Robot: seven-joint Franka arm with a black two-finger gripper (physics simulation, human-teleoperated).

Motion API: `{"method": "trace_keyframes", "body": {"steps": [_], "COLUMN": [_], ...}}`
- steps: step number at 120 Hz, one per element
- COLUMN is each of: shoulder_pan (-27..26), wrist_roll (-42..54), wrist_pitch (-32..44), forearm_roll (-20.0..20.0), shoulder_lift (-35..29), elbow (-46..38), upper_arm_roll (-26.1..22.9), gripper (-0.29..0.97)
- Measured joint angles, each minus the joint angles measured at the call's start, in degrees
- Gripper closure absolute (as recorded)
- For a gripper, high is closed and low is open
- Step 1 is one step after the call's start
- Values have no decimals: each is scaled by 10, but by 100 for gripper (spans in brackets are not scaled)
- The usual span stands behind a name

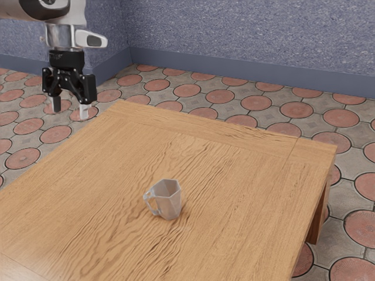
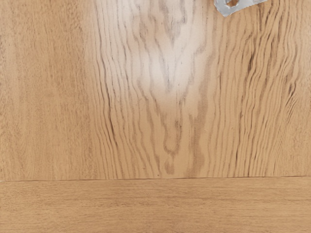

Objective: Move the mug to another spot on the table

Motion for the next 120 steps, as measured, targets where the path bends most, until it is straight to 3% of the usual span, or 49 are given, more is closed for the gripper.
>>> {"method": "trace_keyframes", "body": {"steps": [16, 30, 46, 55, 80, 95, 120], "shoulder_pan": [2, -16, 28, 27, -25, -58, -105], "wrist_roll": [9, 17, 43, 69, 145, 186, 260], "wrist_pitch": [107, 157, 191, 223, 356, 444, 587], "forearm_roll": [-1, -25, -27, -27, -46, -60, -123], "shoulder_lift": [0, 2, -4, -16, -29, -2, 51], "elbow": [-4, -4, -12, -56, -189, -229, -297], "upper_arm_roll": [3, 36, 2, -21, -83, -73, -42], "gripper": [0, 0, 0, 0, 0, 1, 2]}}
